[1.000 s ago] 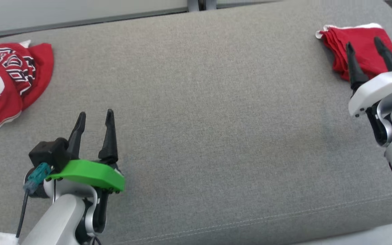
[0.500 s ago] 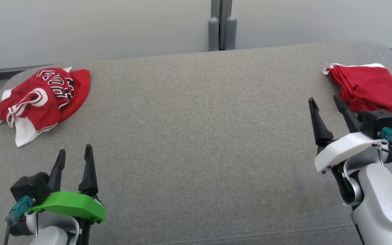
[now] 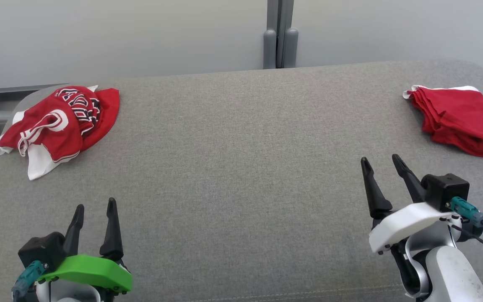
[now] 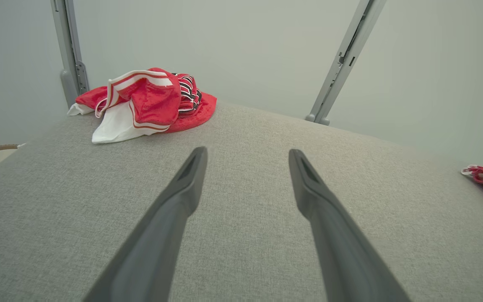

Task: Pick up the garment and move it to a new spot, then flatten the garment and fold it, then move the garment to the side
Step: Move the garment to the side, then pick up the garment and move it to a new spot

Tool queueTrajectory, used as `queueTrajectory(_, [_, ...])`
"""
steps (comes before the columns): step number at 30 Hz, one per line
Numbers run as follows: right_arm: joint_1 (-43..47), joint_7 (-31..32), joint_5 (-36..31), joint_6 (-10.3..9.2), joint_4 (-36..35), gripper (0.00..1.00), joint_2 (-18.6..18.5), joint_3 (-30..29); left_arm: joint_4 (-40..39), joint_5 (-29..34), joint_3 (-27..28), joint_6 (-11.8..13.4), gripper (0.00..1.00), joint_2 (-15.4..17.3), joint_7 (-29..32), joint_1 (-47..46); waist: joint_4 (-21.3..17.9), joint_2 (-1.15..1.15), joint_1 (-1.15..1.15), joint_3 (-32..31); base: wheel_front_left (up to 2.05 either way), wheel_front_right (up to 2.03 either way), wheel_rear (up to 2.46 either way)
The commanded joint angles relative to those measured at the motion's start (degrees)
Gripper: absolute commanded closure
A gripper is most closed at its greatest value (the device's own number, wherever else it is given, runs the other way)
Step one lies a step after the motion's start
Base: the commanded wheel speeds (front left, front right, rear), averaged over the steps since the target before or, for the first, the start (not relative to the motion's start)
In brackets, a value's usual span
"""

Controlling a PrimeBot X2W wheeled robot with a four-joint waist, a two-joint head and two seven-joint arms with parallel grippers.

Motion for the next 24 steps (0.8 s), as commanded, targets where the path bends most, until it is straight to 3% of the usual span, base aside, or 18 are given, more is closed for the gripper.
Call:
queueTrajectory(1, [0.95,0.30,-0.47,-0.02,-0.66,0.00,0.30,-0.13,0.21,0.56,-0.08,-0.40,0.00,-0.42,-0.15,0.65,0.15,0.00,0.01,-0.06,0.00,0.00,0.00])
queueTrajectory(24, [4.86,0.84,1.39,-0.02,-2.20,0.00,1.07,0.04,1.97,2.26,-0.46,-2.42,0.00,-1.33,-0.16,0.87,1.08,0.00,0.01,-1.24,0.00,0.00,0.00])
